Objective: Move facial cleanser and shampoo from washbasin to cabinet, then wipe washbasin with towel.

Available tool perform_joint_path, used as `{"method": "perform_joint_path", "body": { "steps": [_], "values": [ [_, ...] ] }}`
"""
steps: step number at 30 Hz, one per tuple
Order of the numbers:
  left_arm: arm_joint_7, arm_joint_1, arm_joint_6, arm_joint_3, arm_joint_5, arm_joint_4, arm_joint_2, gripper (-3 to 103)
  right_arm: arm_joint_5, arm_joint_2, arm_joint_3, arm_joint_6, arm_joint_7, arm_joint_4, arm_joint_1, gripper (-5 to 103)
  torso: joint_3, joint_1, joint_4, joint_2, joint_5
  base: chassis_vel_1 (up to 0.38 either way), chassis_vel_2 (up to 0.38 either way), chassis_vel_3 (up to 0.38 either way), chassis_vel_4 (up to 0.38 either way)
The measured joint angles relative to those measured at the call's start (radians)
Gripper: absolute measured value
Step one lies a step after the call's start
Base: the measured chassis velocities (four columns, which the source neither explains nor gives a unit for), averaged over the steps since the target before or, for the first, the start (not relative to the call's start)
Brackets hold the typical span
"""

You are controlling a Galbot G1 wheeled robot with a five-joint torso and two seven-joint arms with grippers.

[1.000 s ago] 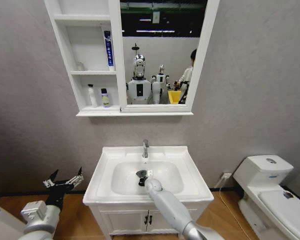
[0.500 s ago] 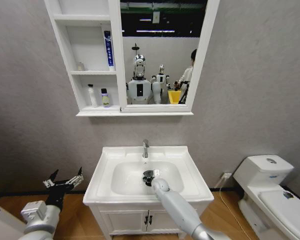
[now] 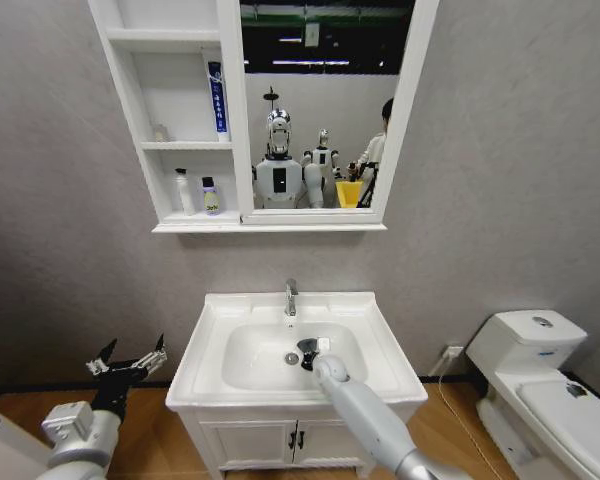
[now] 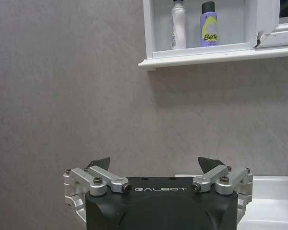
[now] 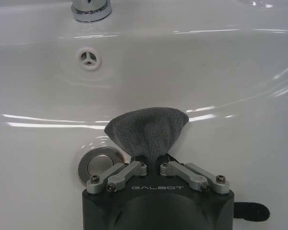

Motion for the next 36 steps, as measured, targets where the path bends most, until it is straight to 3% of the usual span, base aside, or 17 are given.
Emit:
{"method": "perform_joint_path", "body": {
  "steps": [20, 29, 36],
  "values": [
    [0.0, 0.0, 0.0, 0.0, 0.0, 0.0, 0.0, 100, -0.075, 0.128, -0.042, 0.06, -0.085, -0.107, 0.028, 8, 0.0, 0.0, 0.0001, 0.0, 0.0001, 0.0, 0.0, 0.0, 0.0],
    [0.0, 0.0, 0.0, 0.0, 0.0, 0.0, 0.0, 100, -0.077, 0.125, -0.039, 0.066, -0.089, -0.101, 0.027, 8, 0.0, 0.0, 0.0003, 0.0, 0.0002, 0.0, 0.0, 0.0, 0.0],
    [0.0, 0.0, 0.0, 0.0, 0.0, 0.0, 0.0, 100, -0.074, 0.082, -0.018, 0.048, -0.063, -0.072, 0.012, 8, 0.0, 0.0, 0.0001, 0.0, 0.0002, 0.0, 0.0, 0.0, 0.0]
  ]
}}
